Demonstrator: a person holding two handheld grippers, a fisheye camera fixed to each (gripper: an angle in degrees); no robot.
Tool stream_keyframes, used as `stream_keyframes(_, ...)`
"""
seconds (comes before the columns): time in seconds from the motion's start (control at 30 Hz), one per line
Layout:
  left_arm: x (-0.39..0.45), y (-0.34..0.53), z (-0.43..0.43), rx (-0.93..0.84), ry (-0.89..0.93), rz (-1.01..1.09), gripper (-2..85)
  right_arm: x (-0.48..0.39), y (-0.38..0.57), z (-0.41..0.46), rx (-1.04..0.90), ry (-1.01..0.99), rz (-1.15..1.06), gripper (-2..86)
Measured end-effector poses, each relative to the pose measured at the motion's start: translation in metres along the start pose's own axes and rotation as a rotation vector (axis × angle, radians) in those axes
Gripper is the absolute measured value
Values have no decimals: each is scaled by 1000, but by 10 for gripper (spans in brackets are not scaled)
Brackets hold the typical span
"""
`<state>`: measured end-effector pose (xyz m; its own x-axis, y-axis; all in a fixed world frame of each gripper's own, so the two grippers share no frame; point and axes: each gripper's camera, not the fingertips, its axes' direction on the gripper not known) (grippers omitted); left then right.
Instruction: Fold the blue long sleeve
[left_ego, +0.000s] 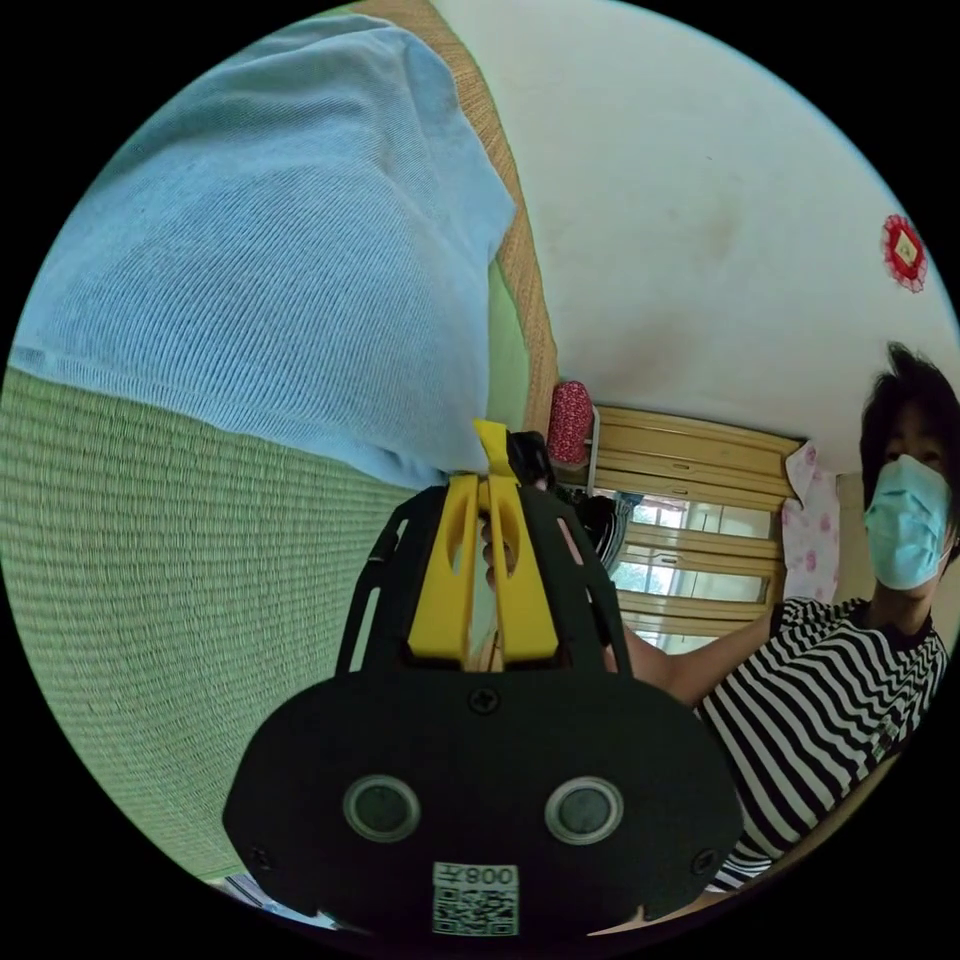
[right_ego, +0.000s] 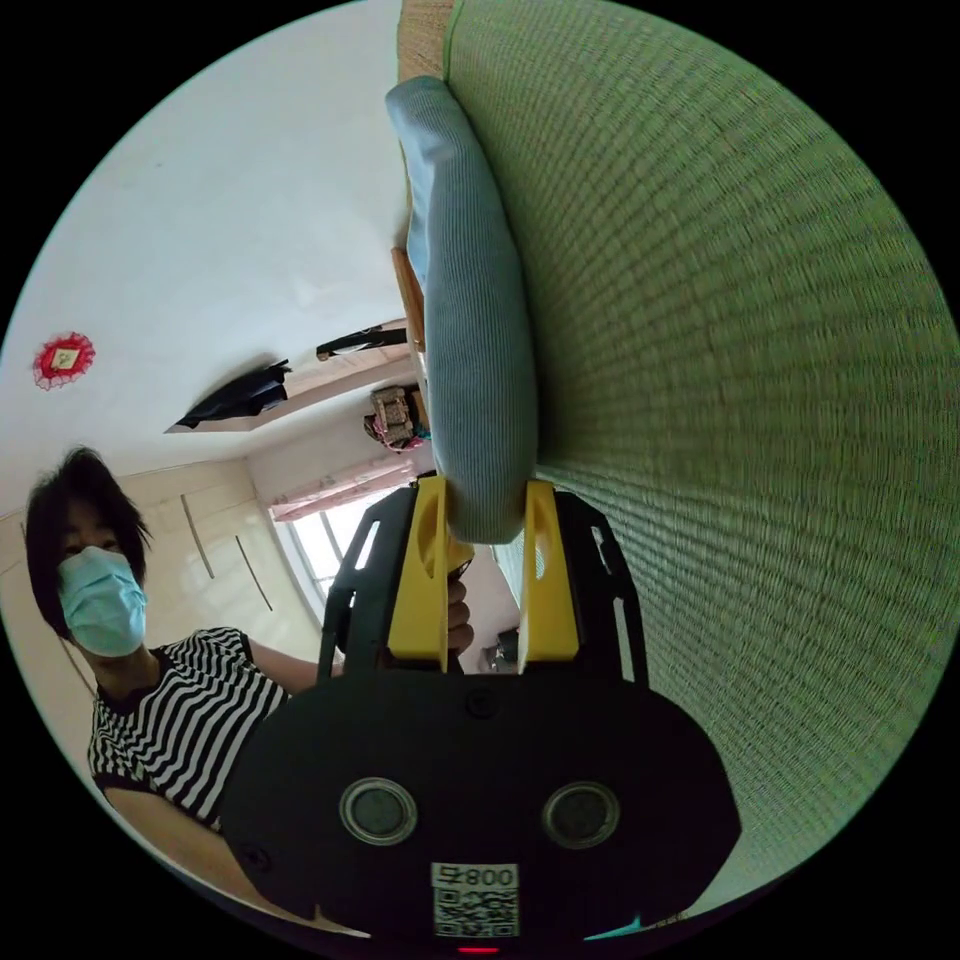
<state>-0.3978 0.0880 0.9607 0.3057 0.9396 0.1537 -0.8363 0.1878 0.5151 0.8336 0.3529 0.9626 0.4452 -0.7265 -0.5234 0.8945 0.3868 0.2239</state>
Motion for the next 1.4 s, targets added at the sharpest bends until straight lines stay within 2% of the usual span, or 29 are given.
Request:
stream_keyframes(0.2,-16,26,-32,78,65,-31,63,-35,22,-11,-27,19,-5,93)
stream_keyframes(0.53,-91,80,-79,599,391,-387,128,-118,55,-9,-89,60,-53,87)
stream_keyframes(0.77,-102,88,-74,740,463,-451,145,-148,98,-10,-82,70,-39,86)
stream_keyframes(1.0,-98,80,-61,754,456,-483,123,-179,155,-14,-52,57,-21,85)
stream_keyframes(1.17,-71,73,-42,687,375,-493,61,-201,198,-21,-36,76,-6,84)
stream_keyframes(1.4,-7,73,-20,562,304,-412,47,-242,280,-47,38,58,39,83)
